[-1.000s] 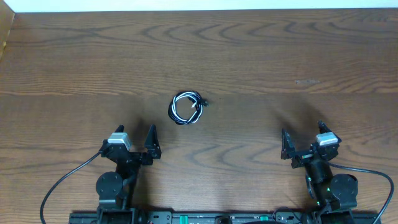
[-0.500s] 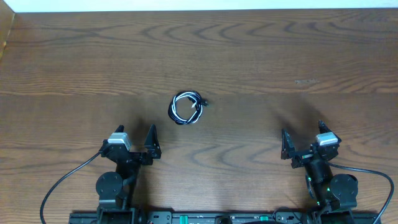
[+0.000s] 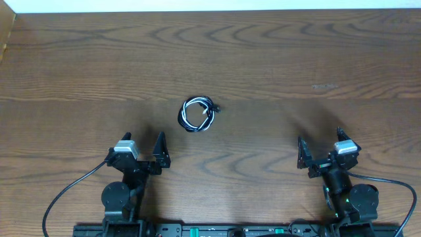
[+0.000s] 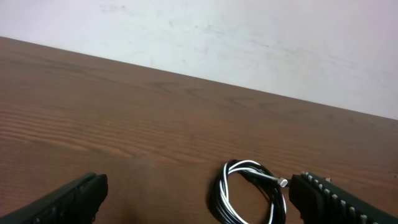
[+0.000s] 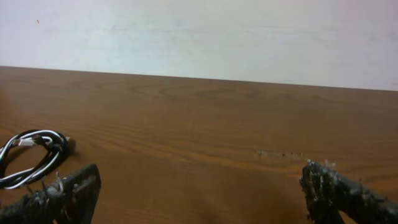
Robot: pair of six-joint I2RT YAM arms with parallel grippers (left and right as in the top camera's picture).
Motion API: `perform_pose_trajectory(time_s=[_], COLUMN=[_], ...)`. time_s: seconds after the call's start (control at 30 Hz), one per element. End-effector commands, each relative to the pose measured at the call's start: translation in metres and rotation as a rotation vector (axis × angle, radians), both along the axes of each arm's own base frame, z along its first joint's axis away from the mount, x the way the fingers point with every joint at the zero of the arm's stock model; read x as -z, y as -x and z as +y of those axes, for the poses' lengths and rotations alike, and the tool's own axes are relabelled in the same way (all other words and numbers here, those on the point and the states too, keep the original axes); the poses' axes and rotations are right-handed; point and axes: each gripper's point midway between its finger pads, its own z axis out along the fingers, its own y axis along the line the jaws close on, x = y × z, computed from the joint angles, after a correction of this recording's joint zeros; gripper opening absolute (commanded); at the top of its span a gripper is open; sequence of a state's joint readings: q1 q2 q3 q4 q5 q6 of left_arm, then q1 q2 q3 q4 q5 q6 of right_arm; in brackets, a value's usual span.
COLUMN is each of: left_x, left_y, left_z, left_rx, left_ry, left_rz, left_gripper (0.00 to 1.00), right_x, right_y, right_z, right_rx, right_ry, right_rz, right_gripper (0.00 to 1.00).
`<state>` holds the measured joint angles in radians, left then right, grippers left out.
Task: Untangle cables
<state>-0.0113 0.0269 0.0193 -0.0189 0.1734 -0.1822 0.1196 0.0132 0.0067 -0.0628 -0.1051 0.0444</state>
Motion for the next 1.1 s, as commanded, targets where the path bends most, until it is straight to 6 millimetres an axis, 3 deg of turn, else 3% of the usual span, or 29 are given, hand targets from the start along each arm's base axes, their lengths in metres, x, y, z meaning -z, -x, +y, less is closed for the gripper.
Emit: perform_pose_trajectory(time_s=[0.0, 0.73, 0.93, 1.0, 1.07], left_x=[0.017, 0.016, 0.016, 0.010, -0.003], left_y=[0.001, 0.001, 0.000, -0.001, 0.000], left_z=[-0.002, -0.002, 0.002, 0.004, -0.009], left_rx=[0.012, 0.013, -0.008, -0.023, 0.045], left_ry=[-0.012, -0.011, -0.016, 0.004, 0.054], left_rz=[0.053, 0.049, 0.051, 0.026, -0.014], left_gripper=[0.98, 0.98, 0.97, 0.98, 0.98], right_x=[0.002, 0.002, -0.014, -0.022, -0.029], right_y=[0.000, 0.000, -0.001, -0.001, 0.001], right_z=[0.002, 0.002, -0.001, -0.003, 0.004], right_rx=[-0.011, -0.011, 0.007, 0.021, -0.024], right_ry=[-0.010, -0.010, -0.008, -0.013, -0.026], right_rz=[0.010, 0.009, -0.057, -0.089, -0.117], right_gripper=[0.99, 0.99, 0.99, 0.99, 0.99])
